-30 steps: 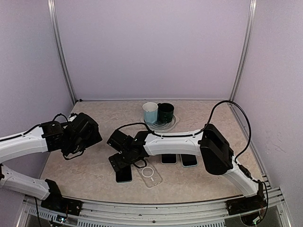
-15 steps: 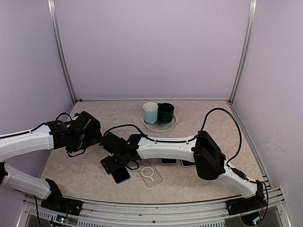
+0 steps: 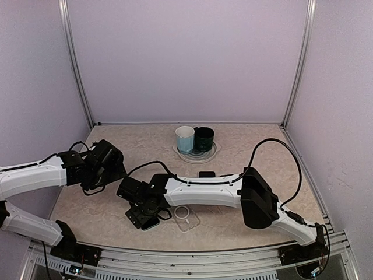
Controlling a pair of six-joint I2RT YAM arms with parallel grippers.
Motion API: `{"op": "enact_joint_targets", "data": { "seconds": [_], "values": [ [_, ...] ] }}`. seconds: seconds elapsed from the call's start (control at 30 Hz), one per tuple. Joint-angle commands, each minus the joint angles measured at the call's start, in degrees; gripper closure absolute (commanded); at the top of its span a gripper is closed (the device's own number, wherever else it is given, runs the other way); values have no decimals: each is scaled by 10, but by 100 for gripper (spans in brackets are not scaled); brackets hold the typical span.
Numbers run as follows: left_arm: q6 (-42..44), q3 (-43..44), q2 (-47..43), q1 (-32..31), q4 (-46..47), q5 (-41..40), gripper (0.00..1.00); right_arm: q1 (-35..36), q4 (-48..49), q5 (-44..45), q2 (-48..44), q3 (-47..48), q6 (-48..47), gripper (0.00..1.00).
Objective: Put the phone into the phone case
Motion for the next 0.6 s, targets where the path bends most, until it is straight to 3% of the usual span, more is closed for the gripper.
{"op": "enact_joint_targets", "data": {
  "seconds": [0.0,0.17,0.2,0.43,0.57],
  "values": [
    [8,-5,-9,6,6,0,1,3,-79,2,17,-30,-2,14],
    [8,-8,-14,7,2,3,1,3,-72,3,8,-64,-13,39],
    [7,-13,-18,8,3,2,1,4,-59,-6,-4,-91,-16,40],
    [9,-20,-29,12,5,5,1,14,-35,-57,-115,-251,-8,41],
    [8,-24,-32,14,6,1,1,21,-49,-39,-157,-283,14,32]
  ]
}}
